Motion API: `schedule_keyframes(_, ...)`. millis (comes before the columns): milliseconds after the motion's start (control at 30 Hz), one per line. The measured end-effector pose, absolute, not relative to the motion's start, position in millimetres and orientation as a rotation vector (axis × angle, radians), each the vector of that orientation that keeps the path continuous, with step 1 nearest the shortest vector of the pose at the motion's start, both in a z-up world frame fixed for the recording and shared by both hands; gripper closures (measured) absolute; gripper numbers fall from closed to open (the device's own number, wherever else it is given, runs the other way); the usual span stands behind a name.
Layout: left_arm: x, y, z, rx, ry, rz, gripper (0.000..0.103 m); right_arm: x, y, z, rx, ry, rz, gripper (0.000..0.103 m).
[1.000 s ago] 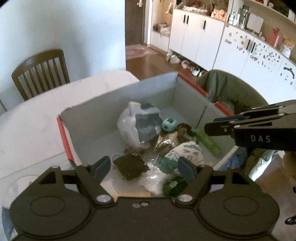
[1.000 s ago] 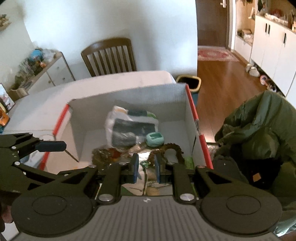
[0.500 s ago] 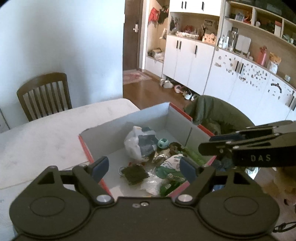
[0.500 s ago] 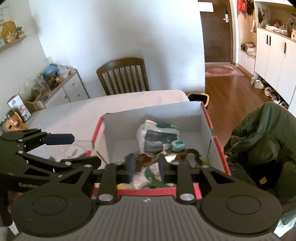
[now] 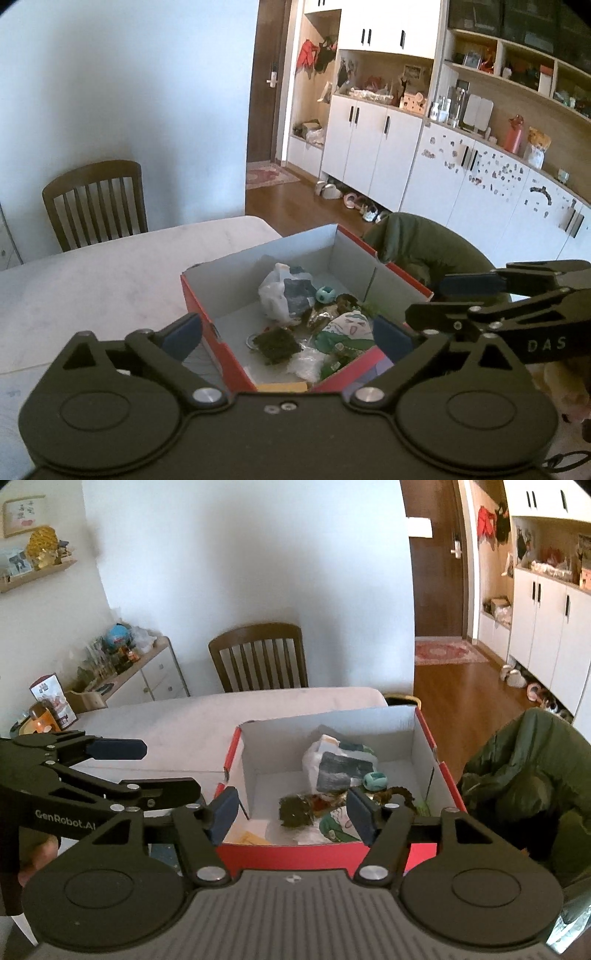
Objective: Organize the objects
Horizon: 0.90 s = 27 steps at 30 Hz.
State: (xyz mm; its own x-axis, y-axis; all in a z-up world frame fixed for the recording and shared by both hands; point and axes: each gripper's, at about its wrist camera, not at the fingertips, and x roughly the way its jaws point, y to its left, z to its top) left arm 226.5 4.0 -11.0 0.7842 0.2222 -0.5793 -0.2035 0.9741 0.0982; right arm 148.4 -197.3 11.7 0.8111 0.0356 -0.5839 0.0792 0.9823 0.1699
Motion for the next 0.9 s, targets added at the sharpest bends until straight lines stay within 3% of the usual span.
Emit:
schedule_keyframes(67, 222.4, 7.3, -9.1, 0.021, 0.621, 0.227, 0.001, 145.3, -195.9, 12.8, 0.199, 0.615, -0.04, 0.024)
schedule_keyframes(367, 207.9, 14.6, -7.6, 0.007, 0.61, 0.217, 0.001, 133.2, -181.3, 14.7, 0.198, 0.558, -0.07, 0.009)
schedule_keyframes(900, 189.5, 16.2, -4.4, -0.008, 0.568, 0.179, 0.001, 113.1, -160.9, 14.9, 0.213, 0.521, -0.143, 0.005)
